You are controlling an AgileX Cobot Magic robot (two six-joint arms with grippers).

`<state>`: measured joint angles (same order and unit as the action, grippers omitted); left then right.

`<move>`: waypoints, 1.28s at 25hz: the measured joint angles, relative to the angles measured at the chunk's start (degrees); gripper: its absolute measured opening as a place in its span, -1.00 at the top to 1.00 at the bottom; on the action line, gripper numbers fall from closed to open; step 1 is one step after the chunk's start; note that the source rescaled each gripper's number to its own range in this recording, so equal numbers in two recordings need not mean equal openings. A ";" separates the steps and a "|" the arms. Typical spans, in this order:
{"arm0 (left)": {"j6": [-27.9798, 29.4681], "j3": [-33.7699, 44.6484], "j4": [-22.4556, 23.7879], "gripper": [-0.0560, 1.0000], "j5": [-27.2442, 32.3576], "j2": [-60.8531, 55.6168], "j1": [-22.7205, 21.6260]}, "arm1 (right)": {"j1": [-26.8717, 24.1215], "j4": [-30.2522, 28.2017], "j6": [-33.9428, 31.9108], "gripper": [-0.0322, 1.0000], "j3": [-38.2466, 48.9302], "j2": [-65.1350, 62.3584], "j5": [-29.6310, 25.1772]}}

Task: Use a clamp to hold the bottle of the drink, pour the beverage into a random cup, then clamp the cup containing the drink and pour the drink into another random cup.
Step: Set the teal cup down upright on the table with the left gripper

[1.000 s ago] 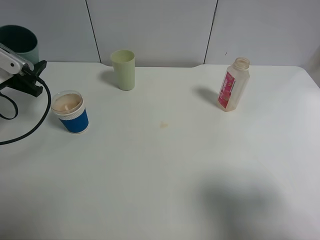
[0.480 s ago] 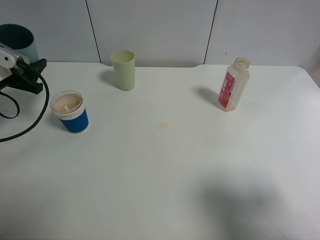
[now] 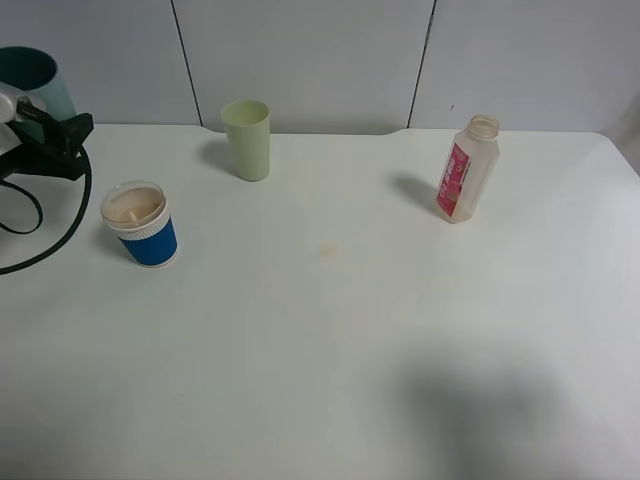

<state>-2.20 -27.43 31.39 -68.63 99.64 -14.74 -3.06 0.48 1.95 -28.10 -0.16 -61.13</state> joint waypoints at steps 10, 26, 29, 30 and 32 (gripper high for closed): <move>3.36 3.96 -1.50 0.87 0.01 0.00 -2.63 | 0.00 0.00 0.00 -1.00 0.00 0.00 0.00; 3.47 4.16 2.06 0.87 0.00 13.03 -7.78 | 0.00 0.00 0.00 -1.00 0.00 0.00 0.00; 3.47 2.14 3.29 0.87 0.00 15.01 -7.78 | 0.00 0.00 0.00 -1.00 0.00 0.00 0.00; 3.47 0.40 4.32 0.87 -0.05 16.02 -7.78 | 0.00 0.00 0.00 -1.00 0.00 0.00 0.00; 3.47 -0.31 4.73 0.87 -0.05 16.27 -7.78 | 0.00 0.00 0.00 -1.00 0.00 0.00 0.00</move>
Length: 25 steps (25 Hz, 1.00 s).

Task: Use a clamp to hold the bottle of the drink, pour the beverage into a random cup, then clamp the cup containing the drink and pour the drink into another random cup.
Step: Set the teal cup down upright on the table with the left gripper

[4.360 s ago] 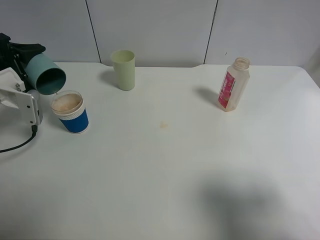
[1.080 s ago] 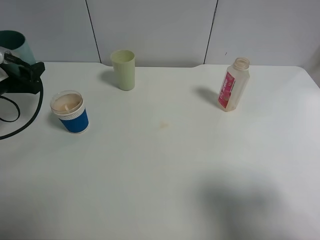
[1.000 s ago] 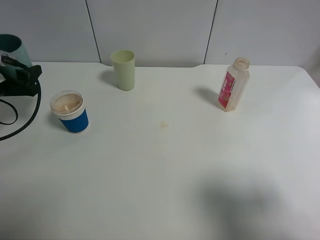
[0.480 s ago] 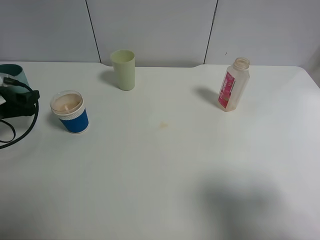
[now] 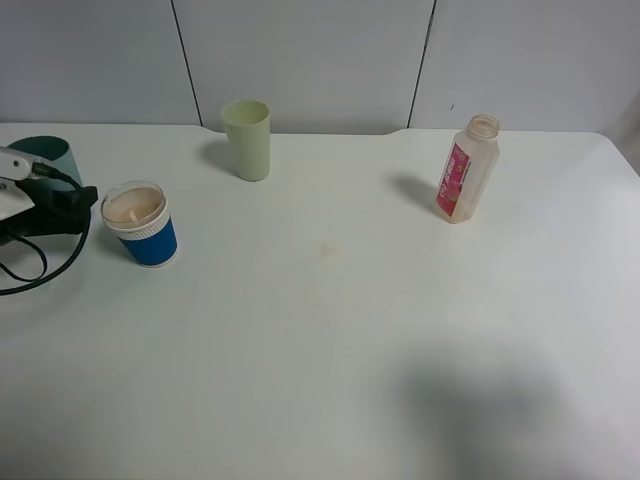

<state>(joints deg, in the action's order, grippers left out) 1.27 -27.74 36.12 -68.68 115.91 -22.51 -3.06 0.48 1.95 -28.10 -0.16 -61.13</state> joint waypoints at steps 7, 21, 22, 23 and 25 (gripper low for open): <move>0.94 -5.18 0.94 0.87 -0.06 2.79 0.00 | 0.00 0.00 0.00 -1.00 0.00 0.00 0.00; 7.31 -13.42 3.83 0.87 -0.20 8.56 0.65 | 0.00 0.00 0.00 -1.00 0.00 0.00 0.00; 7.51 -13.91 3.88 0.87 -0.13 8.92 1.08 | 0.00 0.00 0.00 -1.00 0.00 0.00 0.00; 7.57 -14.45 3.98 0.87 -0.13 9.21 1.47 | 0.00 0.00 0.00 -1.00 0.00 0.00 0.00; 7.63 -15.55 4.00 0.87 -0.19 9.74 2.41 | 0.00 0.00 0.00 -1.00 0.00 0.00 0.00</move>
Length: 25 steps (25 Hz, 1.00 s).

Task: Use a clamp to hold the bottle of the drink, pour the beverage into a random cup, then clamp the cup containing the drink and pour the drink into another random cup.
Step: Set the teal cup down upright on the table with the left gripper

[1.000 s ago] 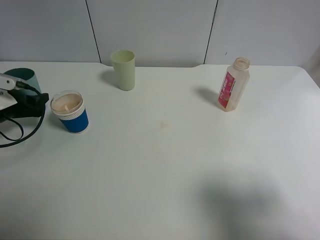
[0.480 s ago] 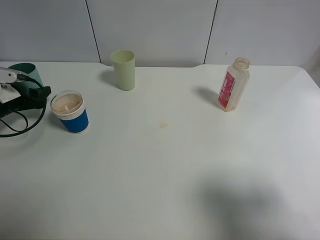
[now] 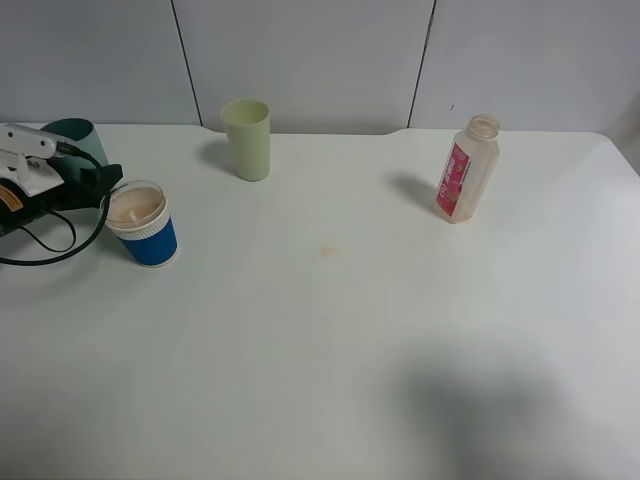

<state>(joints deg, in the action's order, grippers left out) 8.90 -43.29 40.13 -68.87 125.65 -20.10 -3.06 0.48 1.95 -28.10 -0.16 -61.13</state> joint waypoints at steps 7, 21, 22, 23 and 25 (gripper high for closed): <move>0.06 -3.77 0.00 0.87 -0.08 2.68 2.67 | 0.00 0.00 0.00 -1.00 0.00 0.00 0.00; 0.43 -7.16 -0.60 0.87 -0.09 5.85 3.63 | 0.00 0.00 0.00 -1.00 0.00 0.00 0.00; 0.48 -7.52 -0.43 0.87 -0.09 6.23 3.63 | 0.00 0.00 0.00 -1.00 0.00 0.00 0.00; 0.64 -7.86 -0.18 0.87 -0.09 6.56 3.63 | 0.00 0.00 0.00 -1.00 0.00 0.00 0.00; 0.77 -8.04 0.26 0.87 -0.09 6.69 3.63 | 0.00 0.00 0.00 -1.00 0.00 0.00 0.00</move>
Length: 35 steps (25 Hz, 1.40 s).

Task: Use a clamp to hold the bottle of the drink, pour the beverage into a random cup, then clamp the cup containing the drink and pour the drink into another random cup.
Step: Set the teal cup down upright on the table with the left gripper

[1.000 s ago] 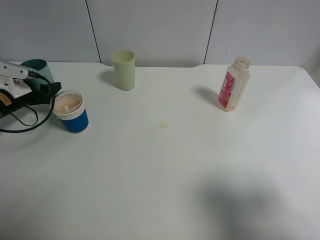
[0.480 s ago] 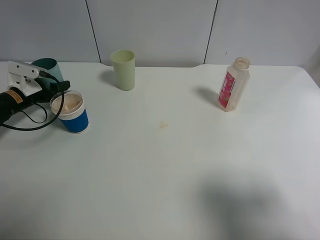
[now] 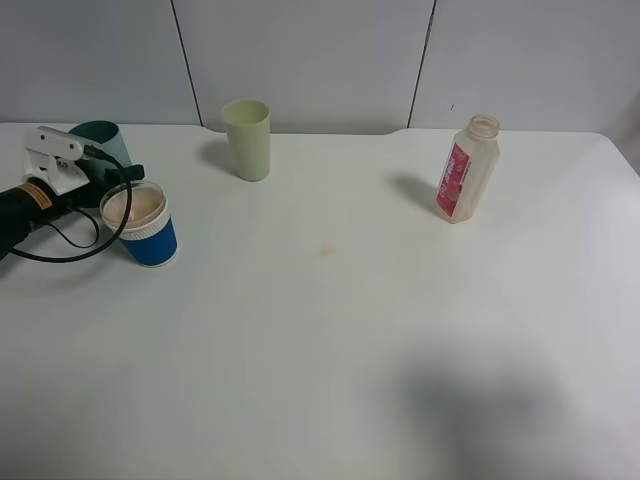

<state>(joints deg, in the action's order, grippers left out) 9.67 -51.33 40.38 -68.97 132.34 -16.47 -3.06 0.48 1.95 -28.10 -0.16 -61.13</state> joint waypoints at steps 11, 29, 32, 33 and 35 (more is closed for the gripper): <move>1.27 -0.20 0.51 0.87 -0.63 0.94 0.00 | 0.00 0.00 0.00 -1.00 0.00 0.00 0.00; 15.67 -0.20 1.66 0.69 -1.29 0.75 0.00 | 0.00 0.00 0.00 -1.00 0.00 0.00 0.00; 19.67 -0.20 1.80 0.36 -1.05 0.68 0.00 | 0.00 0.00 0.00 -1.00 0.00 0.00 0.00; 19.67 -0.20 1.80 0.36 -1.05 0.68 0.00 | 0.00 0.00 0.00 -1.00 0.00 0.00 0.00; 19.98 -0.20 1.99 0.34 -1.05 0.68 0.00 | 0.00 0.00 0.00 -1.00 0.00 0.00 0.00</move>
<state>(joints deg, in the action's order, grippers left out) 29.66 -51.53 42.38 -70.02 133.03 -16.47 -3.06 0.48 1.95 -28.10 -0.16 -61.13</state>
